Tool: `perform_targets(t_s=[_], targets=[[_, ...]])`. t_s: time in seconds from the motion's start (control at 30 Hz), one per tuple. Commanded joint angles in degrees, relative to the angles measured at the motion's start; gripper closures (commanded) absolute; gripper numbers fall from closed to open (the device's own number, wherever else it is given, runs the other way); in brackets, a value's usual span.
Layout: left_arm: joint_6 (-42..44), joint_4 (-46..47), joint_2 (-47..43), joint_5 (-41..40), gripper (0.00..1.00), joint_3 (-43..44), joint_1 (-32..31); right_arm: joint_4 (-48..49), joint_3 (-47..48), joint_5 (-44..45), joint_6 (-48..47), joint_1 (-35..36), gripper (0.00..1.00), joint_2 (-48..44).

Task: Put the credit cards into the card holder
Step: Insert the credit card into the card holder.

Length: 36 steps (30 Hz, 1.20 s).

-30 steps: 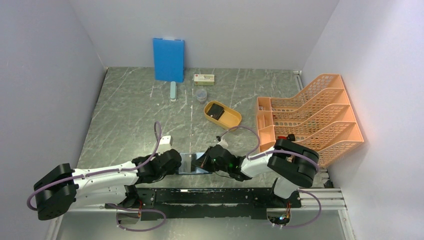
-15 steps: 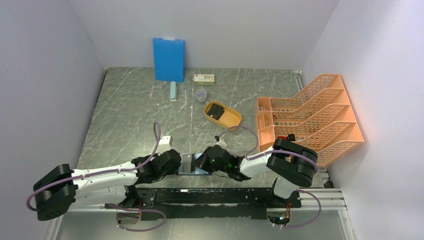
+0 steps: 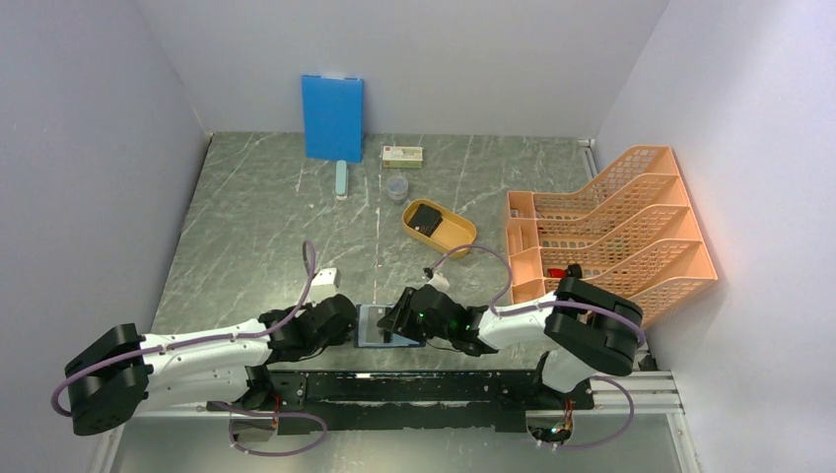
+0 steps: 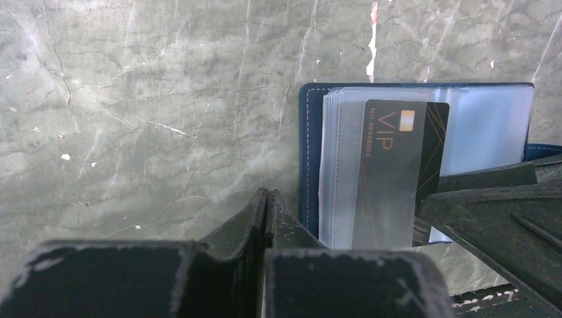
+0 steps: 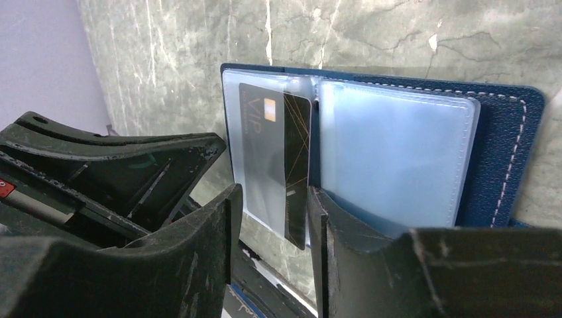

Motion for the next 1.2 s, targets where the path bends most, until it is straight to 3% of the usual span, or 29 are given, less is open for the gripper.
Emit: perform_targets(t_s=[0.0, 0.67, 0.93, 1.17], targets=[[0.1, -1.7, 0.7, 3.0, 0.95, -1.5, 0.1, -4.0, 2.3, 1.1, -2.7, 0.4, 0.55, 0.6], [1.3, 0.0, 2.4, 3.5, 0.95, -0.9, 0.0, -9.6, 12.4, -3.5, -12.0, 0.9, 0.55, 6.2], [0.2, -6.0, -2.1, -0.6, 0.94, 0.2, 0.1, -20.5, 16.4, -1.2, -16.8, 0.9, 0.39, 0.8], [0.1, -9.1, -5.2, -1.5, 0.79, 2.3, 0.1, -34.1, 21.0, 2.8, -22.5, -0.3, 0.22, -6.6]])
